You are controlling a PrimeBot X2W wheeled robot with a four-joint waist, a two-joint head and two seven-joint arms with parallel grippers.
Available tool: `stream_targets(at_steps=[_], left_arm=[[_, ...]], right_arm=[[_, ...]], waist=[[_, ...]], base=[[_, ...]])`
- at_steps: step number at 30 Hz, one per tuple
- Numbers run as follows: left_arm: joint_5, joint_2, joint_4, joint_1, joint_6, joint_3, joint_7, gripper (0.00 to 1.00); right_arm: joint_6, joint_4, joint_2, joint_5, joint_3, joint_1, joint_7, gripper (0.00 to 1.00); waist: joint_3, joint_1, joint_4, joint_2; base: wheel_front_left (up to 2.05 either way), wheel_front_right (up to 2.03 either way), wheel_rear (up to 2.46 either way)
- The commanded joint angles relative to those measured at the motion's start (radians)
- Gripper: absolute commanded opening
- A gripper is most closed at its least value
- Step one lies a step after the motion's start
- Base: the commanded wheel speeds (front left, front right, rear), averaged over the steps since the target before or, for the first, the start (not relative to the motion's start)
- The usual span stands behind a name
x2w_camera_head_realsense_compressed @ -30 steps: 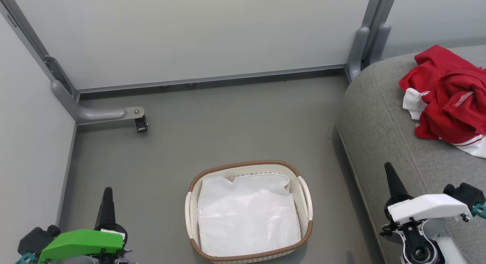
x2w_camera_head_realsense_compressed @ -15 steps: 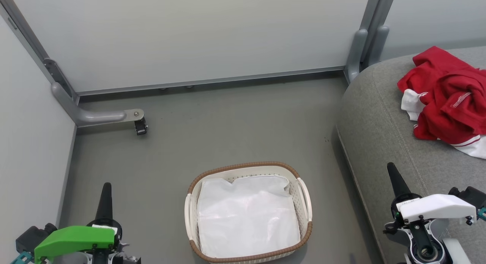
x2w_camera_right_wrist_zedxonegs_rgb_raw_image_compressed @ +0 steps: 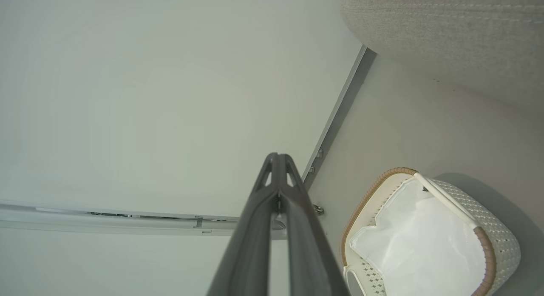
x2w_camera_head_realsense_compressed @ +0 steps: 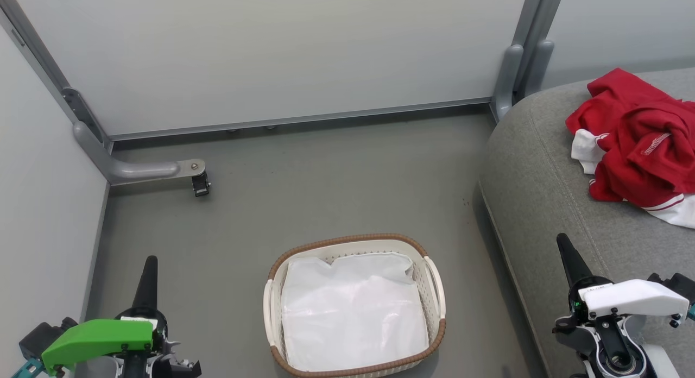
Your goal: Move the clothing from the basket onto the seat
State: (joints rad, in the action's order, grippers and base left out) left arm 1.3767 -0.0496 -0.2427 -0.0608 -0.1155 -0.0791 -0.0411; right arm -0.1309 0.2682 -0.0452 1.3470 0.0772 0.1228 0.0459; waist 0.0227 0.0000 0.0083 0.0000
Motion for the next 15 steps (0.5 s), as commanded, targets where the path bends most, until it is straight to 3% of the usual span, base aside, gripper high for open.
stream_targets(at_steps=[1, 15], left_arm=[[0.024, -0.008, 0.003, -0.026, -0.007, -0.006, -0.007, 0.0], [0.12, -0.008, 0.0, -0.039, -0.011, -0.018, -0.037, 0.0]], right_arm=[[0.0, -0.011, -0.006, 0.024, 0.006, -0.005, 0.008, 0.0], [0.0, -0.018, -0.007, 0.133, 0.021, -0.012, 0.037, 0.0]], waist=[[-0.001, 0.0, 0.0, 0.0], [-0.008, 0.0, -0.004, 0.0]], base=[[0.0, 0.0, 0.0], [0.0, 0.0, 0.0]])
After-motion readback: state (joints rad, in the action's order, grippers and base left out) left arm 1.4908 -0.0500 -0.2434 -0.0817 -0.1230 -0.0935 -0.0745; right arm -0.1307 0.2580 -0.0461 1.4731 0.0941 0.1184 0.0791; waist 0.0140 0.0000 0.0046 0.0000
